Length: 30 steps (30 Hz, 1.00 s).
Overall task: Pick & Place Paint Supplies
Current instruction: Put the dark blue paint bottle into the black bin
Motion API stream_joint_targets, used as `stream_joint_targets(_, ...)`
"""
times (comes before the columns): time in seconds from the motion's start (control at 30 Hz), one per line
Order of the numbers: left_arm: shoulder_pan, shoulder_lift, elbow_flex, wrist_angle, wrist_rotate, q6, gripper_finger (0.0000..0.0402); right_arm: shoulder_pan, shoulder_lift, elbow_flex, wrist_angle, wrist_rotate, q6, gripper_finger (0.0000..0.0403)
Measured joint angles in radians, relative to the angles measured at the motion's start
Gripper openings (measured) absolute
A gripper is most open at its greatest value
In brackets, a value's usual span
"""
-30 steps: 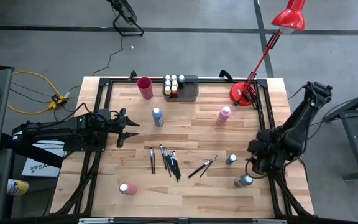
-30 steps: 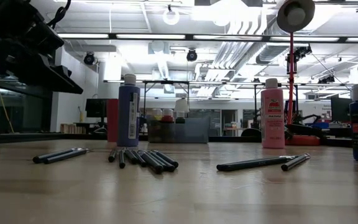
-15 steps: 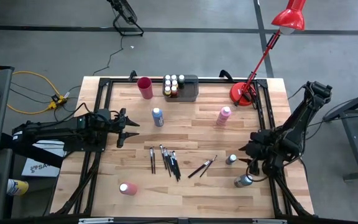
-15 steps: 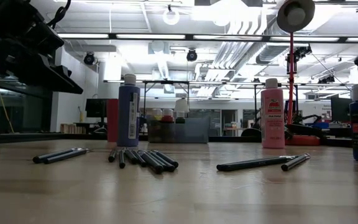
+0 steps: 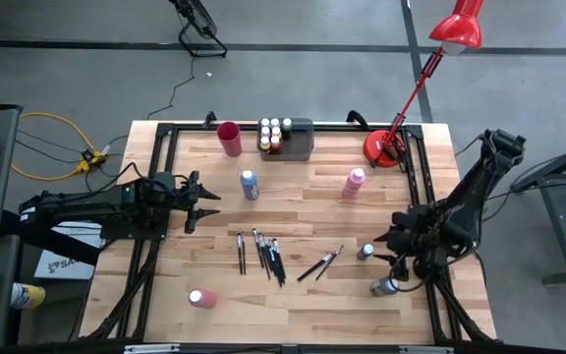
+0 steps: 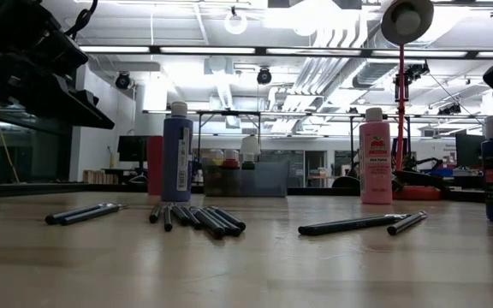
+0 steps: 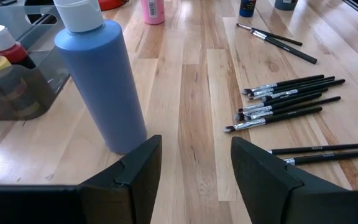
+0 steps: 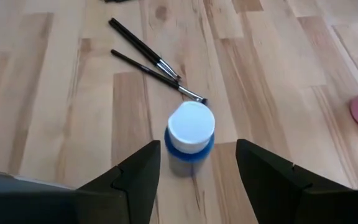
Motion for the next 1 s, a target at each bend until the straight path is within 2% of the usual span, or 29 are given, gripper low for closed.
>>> stream_joint_targets(0.23,0.0,0.0,0.0,0.0,0.0,0.0,0.0186,0.0,0.063,0.0,0.013,-0.003,-0.001,0.0204)
stream_joint_targets(0.5,0.0,0.0,0.0,0.0,0.0,0.0,0.0186,-0.021,0.073,0.0,0.049,-0.003,-0.01,0.0204)
stream_joint_targets(0.67,0.0,0.0,0.0,0.0,0.0,0.0,0.0186,-0.072,0.073,0.001,0.093,-0.008,-0.088,0.0204)
stream_joint_targets(1.0,0.0,0.0,0.0,0.0,0.0,0.0,0.0186,-0.166,0.073,0.001,0.131,-0.132,-0.205,0.0203)
